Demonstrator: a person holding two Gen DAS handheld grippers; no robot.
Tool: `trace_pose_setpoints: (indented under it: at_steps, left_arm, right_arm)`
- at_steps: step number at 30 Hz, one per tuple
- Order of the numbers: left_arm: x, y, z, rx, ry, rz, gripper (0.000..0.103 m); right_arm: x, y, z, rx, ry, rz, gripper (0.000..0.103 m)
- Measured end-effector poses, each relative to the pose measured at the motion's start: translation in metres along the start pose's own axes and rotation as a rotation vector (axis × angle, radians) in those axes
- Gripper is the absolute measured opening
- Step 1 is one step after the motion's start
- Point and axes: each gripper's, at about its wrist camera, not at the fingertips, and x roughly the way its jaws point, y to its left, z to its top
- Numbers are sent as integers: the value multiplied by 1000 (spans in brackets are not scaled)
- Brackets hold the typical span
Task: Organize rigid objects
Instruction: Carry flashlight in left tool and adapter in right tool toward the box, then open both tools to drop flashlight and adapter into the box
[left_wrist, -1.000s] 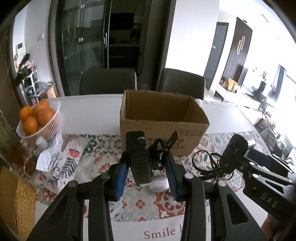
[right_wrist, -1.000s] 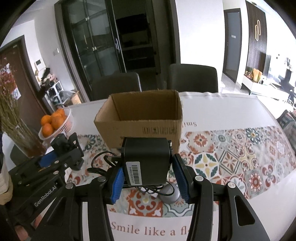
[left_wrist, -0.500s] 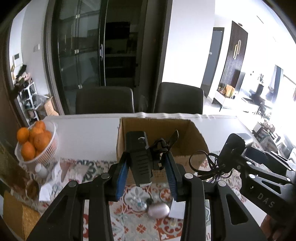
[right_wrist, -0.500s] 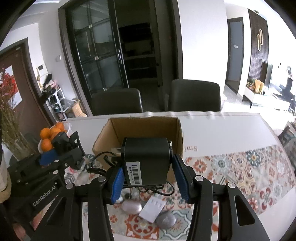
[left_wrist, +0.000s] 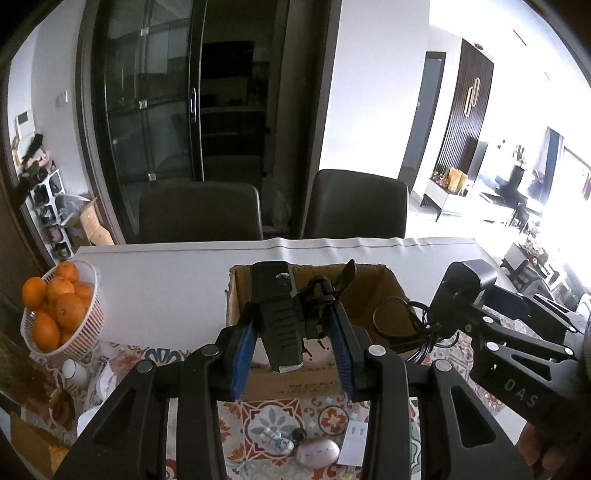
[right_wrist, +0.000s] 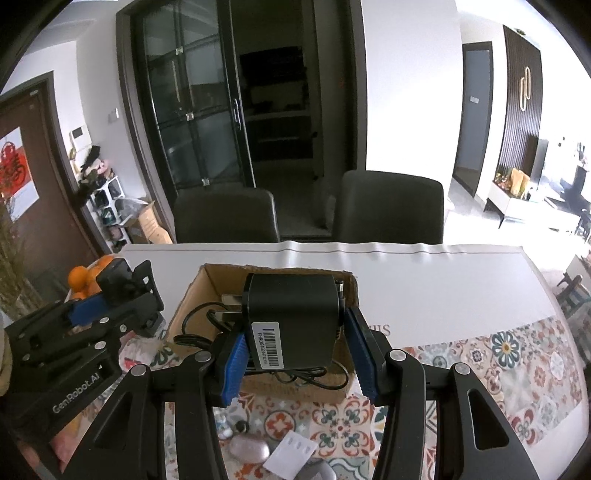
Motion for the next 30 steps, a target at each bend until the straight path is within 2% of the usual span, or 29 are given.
trace_pose_setpoints:
  at_steps: [9, 17, 22, 25, 28, 30]
  left_arm:
    - [40, 5, 14, 19, 75, 19, 38]
    - [76, 5, 17, 11, 192, 20, 39]
    - [100, 8, 14, -1, 280, -5, 40]
    - [108, 11, 11, -13, 317, -8, 45]
    - [107, 12, 8, -16, 320, 4, 59]
    - [104, 14, 7, -12, 314, 34, 63]
  right_arm:
    - [46, -4, 18, -24, 69, 4, 50]
    - [81, -9, 27, -23, 130, 8, 50]
    - [100, -10, 27, -25, 185, 27, 50]
    - [111, -10, 27, -30, 211, 25, 50]
    - [120, -10, 26, -32, 246, 39, 50]
    - [123, -9, 24, -36, 252, 40, 50]
